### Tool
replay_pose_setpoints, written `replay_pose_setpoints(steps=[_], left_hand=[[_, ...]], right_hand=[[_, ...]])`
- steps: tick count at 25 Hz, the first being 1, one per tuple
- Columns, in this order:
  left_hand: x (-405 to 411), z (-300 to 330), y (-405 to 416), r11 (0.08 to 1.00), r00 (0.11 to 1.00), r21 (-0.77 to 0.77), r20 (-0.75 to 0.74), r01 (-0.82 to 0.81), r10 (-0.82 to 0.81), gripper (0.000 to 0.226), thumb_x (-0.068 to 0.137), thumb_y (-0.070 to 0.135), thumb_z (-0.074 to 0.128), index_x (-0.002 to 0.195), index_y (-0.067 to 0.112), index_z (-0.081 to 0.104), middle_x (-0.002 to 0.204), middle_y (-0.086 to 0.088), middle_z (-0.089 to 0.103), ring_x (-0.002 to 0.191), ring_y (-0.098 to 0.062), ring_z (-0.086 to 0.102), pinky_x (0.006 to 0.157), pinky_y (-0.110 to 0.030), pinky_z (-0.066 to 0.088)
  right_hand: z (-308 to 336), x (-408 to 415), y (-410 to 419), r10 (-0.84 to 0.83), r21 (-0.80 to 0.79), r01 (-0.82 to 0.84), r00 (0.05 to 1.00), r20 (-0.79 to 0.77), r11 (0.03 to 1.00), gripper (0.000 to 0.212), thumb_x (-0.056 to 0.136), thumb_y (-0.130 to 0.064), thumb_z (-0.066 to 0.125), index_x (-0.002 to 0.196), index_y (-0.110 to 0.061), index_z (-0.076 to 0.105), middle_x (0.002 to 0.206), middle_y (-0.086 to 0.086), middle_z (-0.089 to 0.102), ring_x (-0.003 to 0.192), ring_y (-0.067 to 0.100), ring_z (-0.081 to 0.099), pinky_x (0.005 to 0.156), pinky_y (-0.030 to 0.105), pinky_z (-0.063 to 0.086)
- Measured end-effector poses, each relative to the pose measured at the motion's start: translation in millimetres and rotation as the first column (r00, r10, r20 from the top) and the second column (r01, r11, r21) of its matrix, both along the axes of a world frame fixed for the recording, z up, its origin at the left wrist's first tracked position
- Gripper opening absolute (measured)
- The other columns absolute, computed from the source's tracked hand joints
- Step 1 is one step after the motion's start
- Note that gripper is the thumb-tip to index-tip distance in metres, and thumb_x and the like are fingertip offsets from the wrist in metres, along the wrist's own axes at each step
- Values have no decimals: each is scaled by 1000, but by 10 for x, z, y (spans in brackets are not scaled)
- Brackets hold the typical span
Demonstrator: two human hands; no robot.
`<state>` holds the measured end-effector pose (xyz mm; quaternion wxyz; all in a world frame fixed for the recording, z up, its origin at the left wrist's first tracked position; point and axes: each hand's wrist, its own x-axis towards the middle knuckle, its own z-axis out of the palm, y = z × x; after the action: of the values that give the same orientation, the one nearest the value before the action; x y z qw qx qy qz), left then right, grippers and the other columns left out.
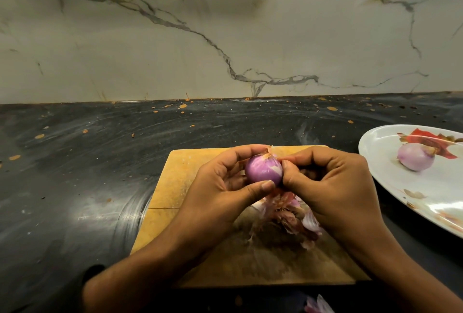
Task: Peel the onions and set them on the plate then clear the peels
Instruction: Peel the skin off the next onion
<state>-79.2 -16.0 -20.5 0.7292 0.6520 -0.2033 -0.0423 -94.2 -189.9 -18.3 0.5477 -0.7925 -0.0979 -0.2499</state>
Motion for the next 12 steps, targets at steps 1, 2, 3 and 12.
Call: replay_pose_setpoints(steps=[1,2,3,12], left_hand=[[-2,7,-1,1000,1000,-17,-15,10,-10,50,70,6,73,118,17,63,113,-2,74,104,-18,71,82,-22,57],[0,11,-1,999,999,-38,-35,22,-23,50,71,6,71,119,16,62,113,-3,74,105,-18,71,83,-22,57],[0,26,-1,998,998,-60,-56,37,-40,50,73,7,70,121,16,61,114,-4,73,106,-19,70,85,-24,57],[53,51,27,962,968,-273,-231,32,-97,49,83,9,63,132,8,55,118,-13,71,109,-26,69,87,-28,58]], right_hand=[[-2,5,-5,-2,9,1,1000,1,1000,18,82,-13,78,81,-31,75,76,-14,75,72,9,72,62,23,60],[-7,11,-4,6,28,-6,1000,1,1000,16,83,-12,76,84,-28,77,76,-11,76,72,12,73,63,28,62],[-12,13,-3,22,56,-22,1000,-5,998,15,85,-10,74,87,-25,78,78,-8,77,72,14,74,65,31,63],[7,13,23,129,106,-127,992,-16,986,21,84,-7,75,102,-18,79,91,-13,78,88,1,73,75,15,57]])
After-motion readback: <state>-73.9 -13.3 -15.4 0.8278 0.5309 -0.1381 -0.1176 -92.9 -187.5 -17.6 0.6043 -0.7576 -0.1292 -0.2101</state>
